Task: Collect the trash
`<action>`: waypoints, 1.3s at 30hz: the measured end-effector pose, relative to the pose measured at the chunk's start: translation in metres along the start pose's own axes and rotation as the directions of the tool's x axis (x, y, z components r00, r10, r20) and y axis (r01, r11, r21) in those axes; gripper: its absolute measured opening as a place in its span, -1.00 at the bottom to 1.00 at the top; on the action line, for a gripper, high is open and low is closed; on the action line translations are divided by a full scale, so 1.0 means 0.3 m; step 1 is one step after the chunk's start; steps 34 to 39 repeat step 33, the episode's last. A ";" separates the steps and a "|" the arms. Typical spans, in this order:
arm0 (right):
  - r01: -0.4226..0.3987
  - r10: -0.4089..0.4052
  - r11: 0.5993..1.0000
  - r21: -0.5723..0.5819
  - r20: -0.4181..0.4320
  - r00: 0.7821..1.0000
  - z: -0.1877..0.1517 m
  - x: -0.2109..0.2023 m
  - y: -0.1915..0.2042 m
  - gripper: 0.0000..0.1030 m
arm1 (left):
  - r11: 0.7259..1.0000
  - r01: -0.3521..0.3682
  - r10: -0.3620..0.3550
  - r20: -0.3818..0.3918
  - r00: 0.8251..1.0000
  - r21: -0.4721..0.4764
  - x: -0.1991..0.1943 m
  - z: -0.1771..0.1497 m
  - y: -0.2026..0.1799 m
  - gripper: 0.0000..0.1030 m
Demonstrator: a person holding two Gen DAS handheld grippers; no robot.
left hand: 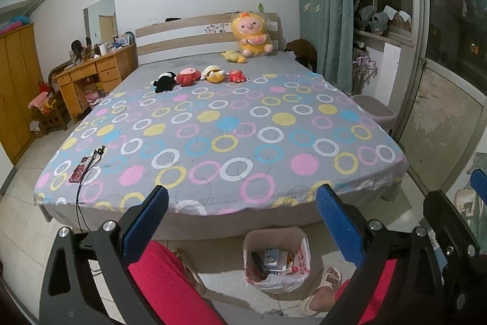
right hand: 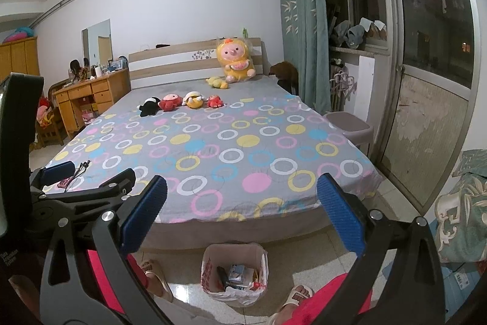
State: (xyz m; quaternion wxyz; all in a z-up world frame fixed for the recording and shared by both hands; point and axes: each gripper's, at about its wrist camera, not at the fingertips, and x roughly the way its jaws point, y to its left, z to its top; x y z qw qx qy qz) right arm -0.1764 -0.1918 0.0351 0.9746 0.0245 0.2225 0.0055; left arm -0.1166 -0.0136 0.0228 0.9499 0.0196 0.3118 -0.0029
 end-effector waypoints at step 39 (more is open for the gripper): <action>0.005 -0.005 1.000 -0.006 0.010 1.000 0.012 -0.017 0.002 0.87 | 1.000 -0.007 0.007 0.004 1.000 0.009 -0.005 0.014 -0.005 0.85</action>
